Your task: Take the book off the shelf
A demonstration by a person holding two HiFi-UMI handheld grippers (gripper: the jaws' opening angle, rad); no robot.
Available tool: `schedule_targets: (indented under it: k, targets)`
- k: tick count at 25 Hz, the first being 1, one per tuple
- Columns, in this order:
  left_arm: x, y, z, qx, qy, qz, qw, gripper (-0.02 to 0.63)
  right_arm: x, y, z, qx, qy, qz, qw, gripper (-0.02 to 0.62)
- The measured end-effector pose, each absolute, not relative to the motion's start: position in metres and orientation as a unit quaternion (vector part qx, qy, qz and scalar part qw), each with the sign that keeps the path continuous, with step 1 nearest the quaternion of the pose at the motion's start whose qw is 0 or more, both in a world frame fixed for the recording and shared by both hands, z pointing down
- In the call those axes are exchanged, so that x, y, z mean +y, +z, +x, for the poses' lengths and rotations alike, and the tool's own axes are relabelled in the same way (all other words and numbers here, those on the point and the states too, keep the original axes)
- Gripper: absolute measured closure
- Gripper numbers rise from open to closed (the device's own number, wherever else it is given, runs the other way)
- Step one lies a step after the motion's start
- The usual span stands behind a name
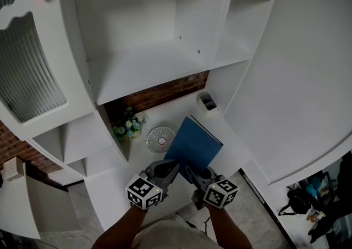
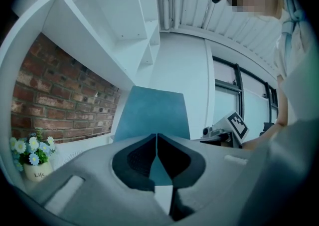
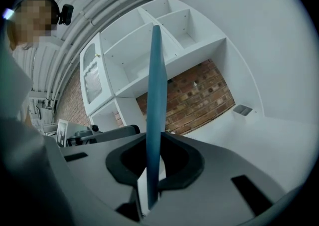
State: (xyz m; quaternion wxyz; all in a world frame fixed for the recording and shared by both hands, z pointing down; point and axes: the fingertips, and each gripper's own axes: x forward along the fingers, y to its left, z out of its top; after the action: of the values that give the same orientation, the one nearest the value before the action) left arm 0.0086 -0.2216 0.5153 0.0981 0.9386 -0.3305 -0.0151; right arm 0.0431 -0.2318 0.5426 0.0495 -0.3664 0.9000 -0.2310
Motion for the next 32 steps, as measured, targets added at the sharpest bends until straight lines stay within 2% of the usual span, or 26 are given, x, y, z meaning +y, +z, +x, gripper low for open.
schedule_targets:
  k: [32]
  targets:
    - [-0.217, 0.523, 0.016, -0.316, 0.001, 0.942, 0.113, 0.595, -0.229, 0.556, 0.058, 0.886, -0.25, -0.387, 0.058, 0.543]
